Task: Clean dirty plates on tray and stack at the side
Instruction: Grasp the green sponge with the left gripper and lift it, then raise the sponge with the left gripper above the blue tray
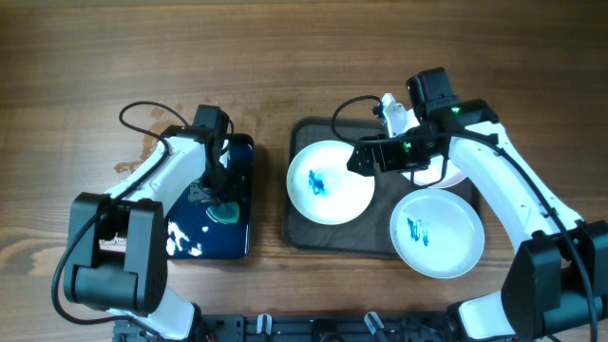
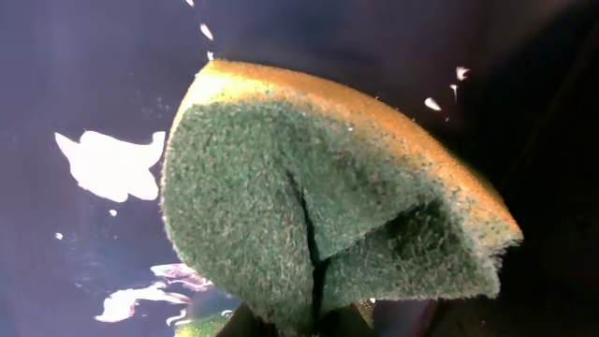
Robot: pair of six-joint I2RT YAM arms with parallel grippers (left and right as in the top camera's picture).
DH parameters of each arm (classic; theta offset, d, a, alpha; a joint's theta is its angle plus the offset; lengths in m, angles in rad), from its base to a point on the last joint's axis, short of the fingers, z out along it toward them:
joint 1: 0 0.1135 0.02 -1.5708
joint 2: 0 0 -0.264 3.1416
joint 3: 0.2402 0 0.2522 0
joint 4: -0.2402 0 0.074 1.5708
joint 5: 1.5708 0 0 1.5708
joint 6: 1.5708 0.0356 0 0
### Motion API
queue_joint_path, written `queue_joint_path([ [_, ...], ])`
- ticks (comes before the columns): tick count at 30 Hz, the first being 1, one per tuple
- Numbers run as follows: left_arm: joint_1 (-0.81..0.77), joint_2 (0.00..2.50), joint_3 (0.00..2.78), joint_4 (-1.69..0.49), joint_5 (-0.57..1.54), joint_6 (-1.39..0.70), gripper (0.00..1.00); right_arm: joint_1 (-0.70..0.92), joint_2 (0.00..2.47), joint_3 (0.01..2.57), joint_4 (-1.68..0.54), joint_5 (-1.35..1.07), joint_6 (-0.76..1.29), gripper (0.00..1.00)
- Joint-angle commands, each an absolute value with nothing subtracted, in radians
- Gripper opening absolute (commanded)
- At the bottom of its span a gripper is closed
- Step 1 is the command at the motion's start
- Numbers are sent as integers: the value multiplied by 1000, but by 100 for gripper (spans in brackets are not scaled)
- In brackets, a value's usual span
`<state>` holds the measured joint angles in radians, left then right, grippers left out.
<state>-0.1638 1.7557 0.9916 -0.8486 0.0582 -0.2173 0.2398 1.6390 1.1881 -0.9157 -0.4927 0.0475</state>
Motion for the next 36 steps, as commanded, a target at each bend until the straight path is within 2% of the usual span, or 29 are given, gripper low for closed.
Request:
queue_joint_path([
  [1, -165, 1749, 986, -833, 71, -208, 4, 243, 1646, 1202, -916, -487, 53, 100],
  [12, -165, 1747, 986, -800, 69, -248, 4, 243, 1646, 1202, -919, -487, 52, 100],
  [18, -165, 1608, 986, -804, 52, -260, 4, 243, 1646, 1202, -921, -487, 52, 100],
  [26, -165, 1394, 986, -879, -140, -286, 4, 243, 1646, 1202, -908, -487, 52, 100],
  [30, -168, 1389, 986, -854, -330, -340, 4, 243, 1646, 1202, -901, -486, 52, 100],
  [36, -168, 1389, 986, -792, -448, -348, 4, 243, 1646, 1202, -902, -486, 52, 100],
])
